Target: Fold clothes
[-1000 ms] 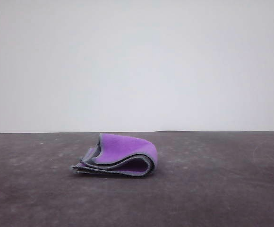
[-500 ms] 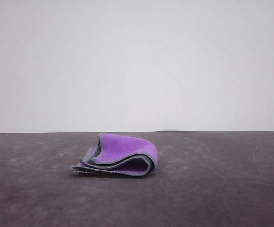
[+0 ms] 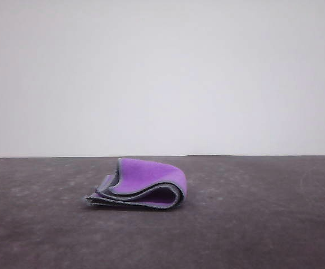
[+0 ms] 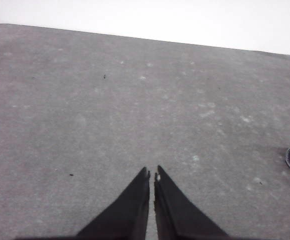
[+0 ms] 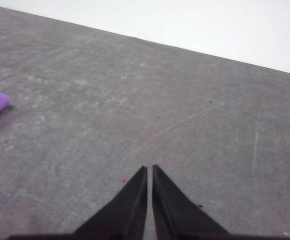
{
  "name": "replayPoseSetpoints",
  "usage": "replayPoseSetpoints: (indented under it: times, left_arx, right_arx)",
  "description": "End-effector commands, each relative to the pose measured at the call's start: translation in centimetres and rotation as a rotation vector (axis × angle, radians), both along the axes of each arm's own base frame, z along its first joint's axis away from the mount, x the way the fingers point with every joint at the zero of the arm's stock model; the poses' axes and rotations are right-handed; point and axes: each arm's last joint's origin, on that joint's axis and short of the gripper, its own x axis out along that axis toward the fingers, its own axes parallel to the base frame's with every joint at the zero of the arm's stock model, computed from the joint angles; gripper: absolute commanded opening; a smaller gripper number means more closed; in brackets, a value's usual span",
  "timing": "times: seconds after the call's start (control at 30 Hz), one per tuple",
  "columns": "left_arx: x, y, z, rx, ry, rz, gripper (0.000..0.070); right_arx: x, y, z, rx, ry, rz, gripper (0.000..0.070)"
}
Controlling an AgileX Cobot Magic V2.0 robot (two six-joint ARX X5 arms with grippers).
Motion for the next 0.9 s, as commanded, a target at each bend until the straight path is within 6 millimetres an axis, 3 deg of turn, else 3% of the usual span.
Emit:
replayPoseSetpoints:
  times: [0.0, 0.37, 0.87]
  left_arx:
    - [0.08, 0.01, -0.73, -0.004, 0.025, 0.002, 0.0000]
    - [0.08, 0.01, -0.73, -0.004, 0.025, 0.002, 0.0000]
    - [0.08, 0.01, -0.72, -0.004, 0.025, 0.002, 0.0000]
  right_arx:
    - [0.02, -0.02, -0.50, 0.017, 0.009, -0.005, 0.0011]
    - [0.03, -0.03, -1.34, 0.065, -0.025, -0.022, 0.0011]
    - [0.07, -0.56, -1.49, 0.050, -0.015, -0.209, 0.0011]
